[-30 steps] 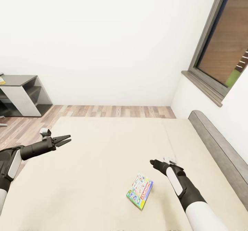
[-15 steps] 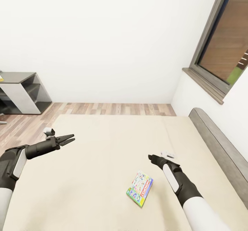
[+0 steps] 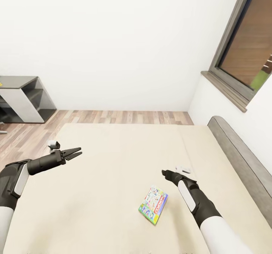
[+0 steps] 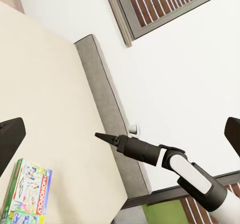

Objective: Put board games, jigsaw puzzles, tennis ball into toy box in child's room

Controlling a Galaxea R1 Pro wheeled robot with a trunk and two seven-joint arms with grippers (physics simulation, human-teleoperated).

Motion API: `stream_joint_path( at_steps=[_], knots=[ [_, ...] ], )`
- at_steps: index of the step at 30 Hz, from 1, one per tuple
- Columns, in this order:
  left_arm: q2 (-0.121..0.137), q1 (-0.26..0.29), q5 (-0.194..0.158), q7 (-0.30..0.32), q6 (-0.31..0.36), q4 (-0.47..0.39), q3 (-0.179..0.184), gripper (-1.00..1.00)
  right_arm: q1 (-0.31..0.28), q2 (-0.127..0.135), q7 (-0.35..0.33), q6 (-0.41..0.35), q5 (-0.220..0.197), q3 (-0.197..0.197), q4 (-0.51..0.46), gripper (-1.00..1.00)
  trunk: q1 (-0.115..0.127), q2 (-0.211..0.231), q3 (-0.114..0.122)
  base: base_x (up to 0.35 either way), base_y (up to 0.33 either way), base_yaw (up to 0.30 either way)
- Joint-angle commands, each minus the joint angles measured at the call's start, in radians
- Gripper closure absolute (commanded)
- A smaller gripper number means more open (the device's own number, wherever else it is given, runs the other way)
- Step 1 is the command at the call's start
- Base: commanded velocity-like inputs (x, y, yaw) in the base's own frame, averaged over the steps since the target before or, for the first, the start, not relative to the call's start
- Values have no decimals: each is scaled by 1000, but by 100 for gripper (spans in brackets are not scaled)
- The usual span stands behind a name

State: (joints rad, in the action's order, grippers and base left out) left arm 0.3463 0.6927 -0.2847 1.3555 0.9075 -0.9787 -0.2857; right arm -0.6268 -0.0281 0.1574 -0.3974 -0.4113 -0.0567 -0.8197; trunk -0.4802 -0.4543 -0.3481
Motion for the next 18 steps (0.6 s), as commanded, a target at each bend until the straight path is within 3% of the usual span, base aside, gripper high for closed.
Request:
stream_joint_path(
  at_steps=[1,18],
  knots=[
    [0,1,-2,2,10,0,0,-100,-1,0,10,-3,-11,-3,-2,-100,0,-2,-3,0,0,0],
    [-1,1,-2,-1,11,0,-1,-100,-1,0,10,-3,-9,-3,-2,-100,0,-2,-31,0,0,0]
  ],
)
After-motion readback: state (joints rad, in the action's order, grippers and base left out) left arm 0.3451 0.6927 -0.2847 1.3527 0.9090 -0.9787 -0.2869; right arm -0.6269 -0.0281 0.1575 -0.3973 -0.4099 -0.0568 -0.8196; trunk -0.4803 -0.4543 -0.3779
